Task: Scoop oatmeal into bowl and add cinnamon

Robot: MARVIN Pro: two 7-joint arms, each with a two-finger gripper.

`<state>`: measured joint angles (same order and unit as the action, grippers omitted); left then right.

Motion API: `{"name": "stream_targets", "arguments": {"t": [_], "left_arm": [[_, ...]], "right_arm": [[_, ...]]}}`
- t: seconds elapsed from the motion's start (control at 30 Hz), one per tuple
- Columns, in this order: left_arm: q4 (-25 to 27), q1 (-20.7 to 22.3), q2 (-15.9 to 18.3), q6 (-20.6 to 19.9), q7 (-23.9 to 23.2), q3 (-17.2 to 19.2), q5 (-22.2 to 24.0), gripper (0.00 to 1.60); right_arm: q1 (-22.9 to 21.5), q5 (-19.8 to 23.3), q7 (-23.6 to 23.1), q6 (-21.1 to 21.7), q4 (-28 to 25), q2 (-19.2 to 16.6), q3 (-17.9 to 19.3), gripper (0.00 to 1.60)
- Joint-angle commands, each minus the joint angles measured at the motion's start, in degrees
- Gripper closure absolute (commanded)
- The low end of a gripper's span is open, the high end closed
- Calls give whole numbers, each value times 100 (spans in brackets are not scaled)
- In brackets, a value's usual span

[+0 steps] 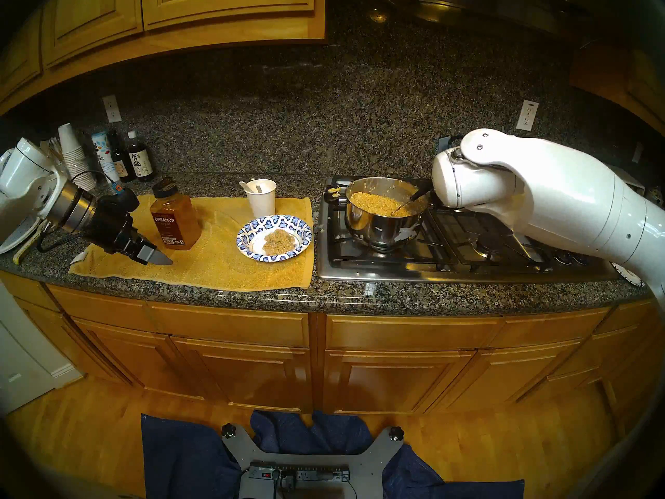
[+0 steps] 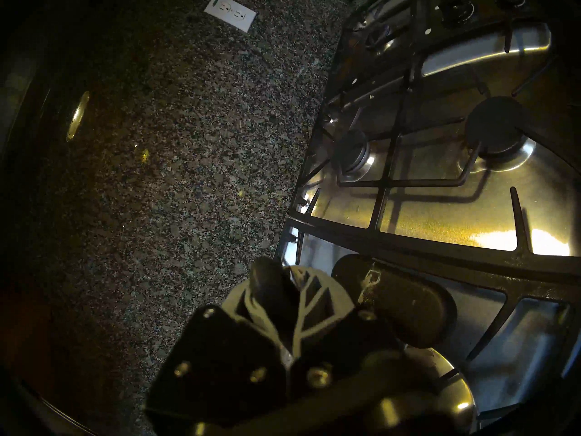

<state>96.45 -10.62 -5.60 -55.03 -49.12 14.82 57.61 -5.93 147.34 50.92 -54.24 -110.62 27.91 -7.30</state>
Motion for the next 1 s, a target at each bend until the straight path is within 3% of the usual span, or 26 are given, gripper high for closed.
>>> {"name": "stream_targets", "arguments": {"t": [0.0,0.5,0.97], "left_arm": [[-7,177,-13,7,2,168,4,0],[-7,178,-13,5,2,169,4,0],[-7,176,-13,8,2,167,4,0]], "right_arm": [[-618,41,580,-76,-8,81,149,160],[-1041,699,524,-76,161,257,-161,160],[-1442,1042,476,-76,240,281,-286,160]]}}
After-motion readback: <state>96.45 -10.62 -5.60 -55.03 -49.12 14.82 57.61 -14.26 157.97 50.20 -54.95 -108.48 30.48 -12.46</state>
